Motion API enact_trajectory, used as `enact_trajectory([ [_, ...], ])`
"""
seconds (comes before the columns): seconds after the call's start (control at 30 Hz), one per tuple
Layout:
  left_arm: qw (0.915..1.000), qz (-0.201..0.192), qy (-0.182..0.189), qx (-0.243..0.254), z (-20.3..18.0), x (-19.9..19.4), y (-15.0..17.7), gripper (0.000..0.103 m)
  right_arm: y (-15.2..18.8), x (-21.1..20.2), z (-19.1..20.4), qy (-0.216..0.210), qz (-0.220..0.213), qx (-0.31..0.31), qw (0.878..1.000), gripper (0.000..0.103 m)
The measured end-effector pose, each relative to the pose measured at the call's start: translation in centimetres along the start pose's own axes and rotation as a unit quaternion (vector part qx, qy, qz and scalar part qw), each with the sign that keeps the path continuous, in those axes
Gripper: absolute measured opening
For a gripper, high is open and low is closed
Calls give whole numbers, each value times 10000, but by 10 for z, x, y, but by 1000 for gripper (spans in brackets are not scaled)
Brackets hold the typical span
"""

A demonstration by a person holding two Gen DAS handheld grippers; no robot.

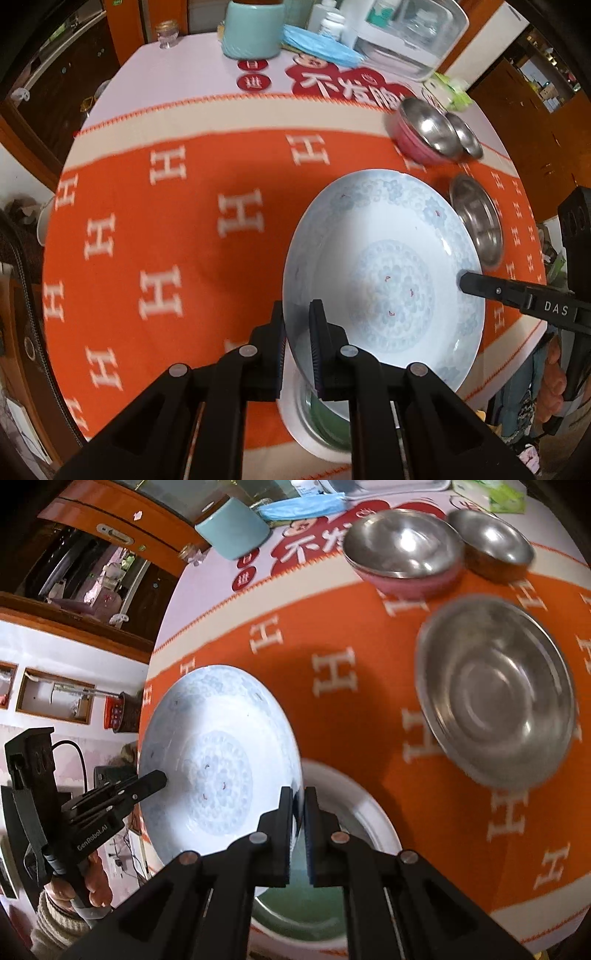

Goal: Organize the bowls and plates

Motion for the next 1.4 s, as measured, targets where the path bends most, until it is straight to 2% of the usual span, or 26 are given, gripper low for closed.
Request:
enact_trajectory([
  [0.13, 9999, 55, 36, -78, -11, 11, 33, 10, 34, 2, -11, 174, 40, -210, 9996, 5],
  [0.23, 9999, 80, 36, -146, -16, 20, 57, 10, 54, 7, -19, 136, 70, -269, 9995, 5],
  [0.37, 9998, 102, -63, -133, -20, 32, 74, 10, 76, 20, -31, 106, 159, -246, 9995, 6],
  [0.6, 9994, 231, -62, -231, -20, 52, 92, 11, 92, 35, -43, 201, 260, -167, 9993, 6],
  [0.83, 9994, 112, -307, -130, -17, 58, 95, 11, 94, 42, -43, 298, 204, -195, 9992, 6],
  [1.27, 9992, -41, -379, -83, -17, 57, 85, 11, 86, 47, -44, 402, 118, -137, 9990, 6],
  [1.33, 9993, -23, -367, -34, -20, 57, 85, 14, 85, 47, -43, 432, 243, -152, 9987, 9],
  [1.4, 9996, -39, -285, 5, -24, 56, 85, 25, 86, 47, -41, 540, 349, -187, 9978, 10],
])
Point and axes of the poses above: each gripper's, at about its wrist camera, not at the fingertips, and x roughly the way its jaws point, z to its left, y to its underside, the point moved 7 cm from there along x, roughly the way its jaws point, and after that the axes turned 8 degrees about z, right-handed, at the moved point
